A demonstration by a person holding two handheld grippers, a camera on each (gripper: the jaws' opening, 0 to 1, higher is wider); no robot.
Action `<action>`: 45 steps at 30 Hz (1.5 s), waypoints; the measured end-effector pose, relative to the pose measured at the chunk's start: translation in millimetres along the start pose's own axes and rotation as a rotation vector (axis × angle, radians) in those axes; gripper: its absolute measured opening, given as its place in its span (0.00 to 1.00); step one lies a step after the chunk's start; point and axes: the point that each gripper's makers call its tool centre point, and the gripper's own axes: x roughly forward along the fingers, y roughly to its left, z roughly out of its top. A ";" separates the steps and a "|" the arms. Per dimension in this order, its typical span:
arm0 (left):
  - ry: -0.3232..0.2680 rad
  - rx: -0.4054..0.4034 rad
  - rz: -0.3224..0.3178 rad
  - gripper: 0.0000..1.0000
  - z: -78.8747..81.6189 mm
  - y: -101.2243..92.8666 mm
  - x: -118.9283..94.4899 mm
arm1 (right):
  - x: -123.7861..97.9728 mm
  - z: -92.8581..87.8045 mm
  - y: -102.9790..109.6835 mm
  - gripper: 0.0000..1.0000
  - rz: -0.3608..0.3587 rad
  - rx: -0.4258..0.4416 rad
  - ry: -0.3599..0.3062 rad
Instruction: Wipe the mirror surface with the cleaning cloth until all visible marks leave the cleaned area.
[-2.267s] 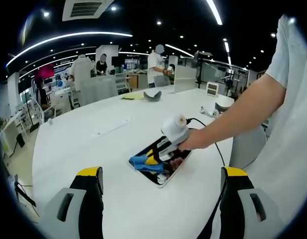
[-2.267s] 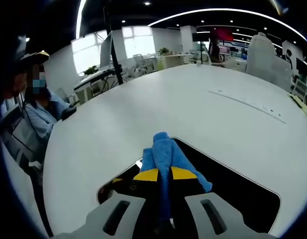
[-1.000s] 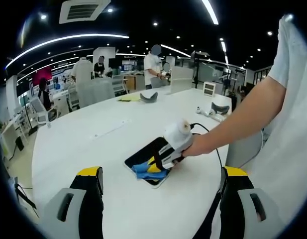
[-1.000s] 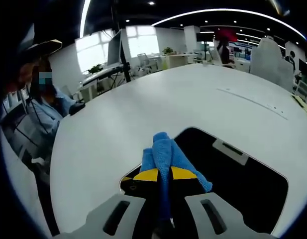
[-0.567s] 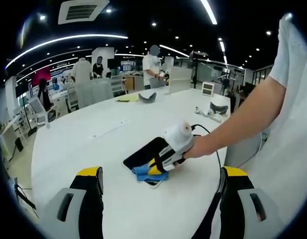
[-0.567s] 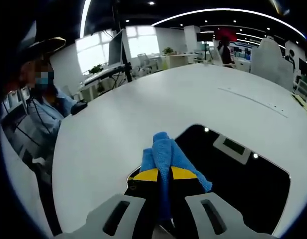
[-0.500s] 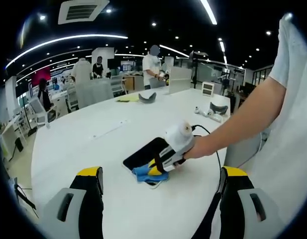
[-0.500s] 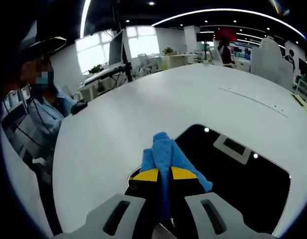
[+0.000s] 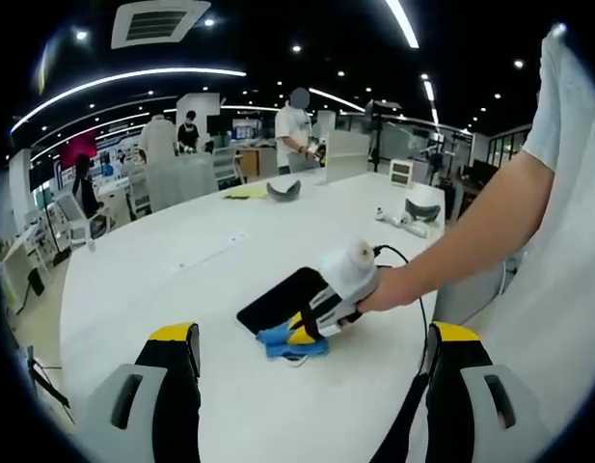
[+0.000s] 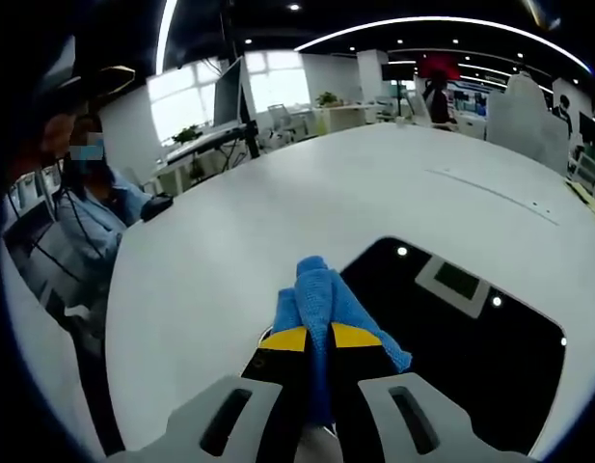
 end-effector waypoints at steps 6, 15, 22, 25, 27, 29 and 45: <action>-0.002 0.002 -0.004 0.99 0.7 -1.5 0.1 | -0.3 -0.4 1.2 0.02 0.001 0.002 -0.001; 0.001 0.007 -0.004 0.99 0.4 -1.1 -0.7 | -1.2 -0.5 2.7 0.02 0.001 -0.002 -0.001; 0.002 0.005 -0.004 0.99 -0.7 -0.1 -0.4 | -0.6 -0.4 1.6 0.02 0.006 -0.004 -0.005; 0.000 0.002 -0.003 0.99 -0.7 0.5 -0.9 | -0.5 -0.5 1.7 0.02 0.007 -0.012 -0.007; -0.002 0.001 -0.001 0.99 -0.5 1.1 -1.2 | -0.7 -0.2 1.8 0.02 0.006 -0.011 -0.007; -0.002 0.001 0.001 0.99 -0.3 1.9 -1.6 | -0.8 -0.1 2.0 0.02 0.007 -0.015 -0.008; -0.007 0.000 0.009 0.99 0.5 3.9 -4.5 | -3.7 0.4 11.0 0.02 0.029 -0.047 -0.005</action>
